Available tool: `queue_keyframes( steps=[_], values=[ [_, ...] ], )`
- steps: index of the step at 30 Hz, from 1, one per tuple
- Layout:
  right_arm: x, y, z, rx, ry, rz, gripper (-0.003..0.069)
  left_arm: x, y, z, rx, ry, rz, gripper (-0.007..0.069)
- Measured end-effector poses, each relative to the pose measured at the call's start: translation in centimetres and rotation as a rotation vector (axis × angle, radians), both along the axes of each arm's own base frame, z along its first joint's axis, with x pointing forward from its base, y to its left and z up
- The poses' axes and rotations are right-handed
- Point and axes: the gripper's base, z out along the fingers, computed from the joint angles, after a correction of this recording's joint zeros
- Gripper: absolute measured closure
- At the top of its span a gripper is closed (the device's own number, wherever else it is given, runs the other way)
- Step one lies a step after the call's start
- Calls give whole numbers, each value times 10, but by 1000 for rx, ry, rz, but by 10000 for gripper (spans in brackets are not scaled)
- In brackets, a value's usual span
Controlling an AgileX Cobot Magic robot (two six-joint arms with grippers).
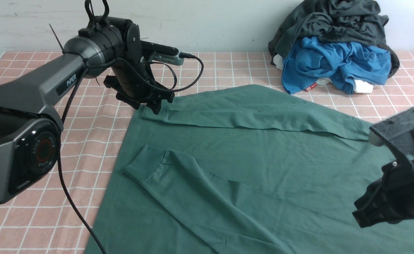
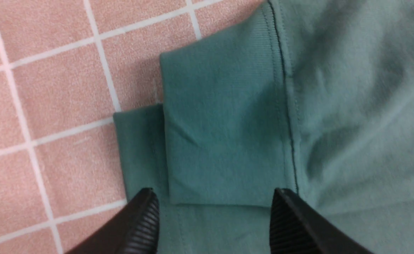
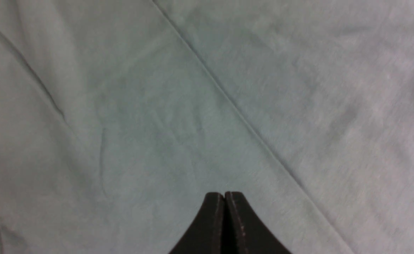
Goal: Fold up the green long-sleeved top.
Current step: Use the left arm to clamp the cuff farthest from it, then use the left arm to drag and drop the cuff onto the cuff closest to the left arm
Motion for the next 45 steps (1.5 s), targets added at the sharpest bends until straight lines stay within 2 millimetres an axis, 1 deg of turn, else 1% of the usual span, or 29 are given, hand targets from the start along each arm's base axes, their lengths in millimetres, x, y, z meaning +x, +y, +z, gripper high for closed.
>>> queue_keyframes(
  steps=[3,6,13,16,18,19,20,21,23,25,30,33,35,36,37,38,40,41,43,45],
  values=[
    [6,1,12,1,-46,4,673,5,4,-15,-13,12,32,225],
    [9,2,19,5,-70,5,673,8,4,-21,-18,7,43,225],
    [11,2,20,5,-81,5,673,10,2,-21,-52,-11,59,230],
    [11,2,20,5,-81,5,673,10,2,-21,-49,-9,54,274],
    [11,2,20,5,-81,5,673,9,2,-22,-48,2,54,356],
    [11,2,20,5,-81,5,673,9,2,-22,-48,2,54,356],
    [11,2,20,5,-81,5,673,9,2,-22,-47,6,54,426],
    [11,2,20,5,-81,5,673,8,2,-22,-48,10,55,480],
    [11,2,21,5,-82,5,673,7,2,-22,-49,21,51,564],
    [11,2,21,6,-83,5,673,6,2,-22,-47,29,37,593],
    [11,2,21,8,-92,4,673,3,1,-17,-59,58,27,598],
    [12,2,21,9,-94,4,673,-3,1,-1,-63,74,15,598],
    [12,2,23,10,-99,4,673,-13,1,22,-63,93,-20,598],
    [13,2,25,11,-101,4,673,-16,1,29,-65,97,-37,598],
    [13,3,28,11,-100,6,673,-22,0,44,-76,97,-62,598],
    [13,3,31,10,-96,7,673,-26,0,57,-89,83,-81,598],
    [13,3,38,12,-81,11,673,-35,-1,76,-118,61,-98,598],
    [13,4,42,16,-72,12,673,-44,0,90,-132,52,-104,598],
    [11,5,49,30,-56,14,673,-61,2,109,-146,45,-107,598],
    [7,5,54,41,-48,16,673,-78,6,116,-144,65,-106,598]
  ],
)
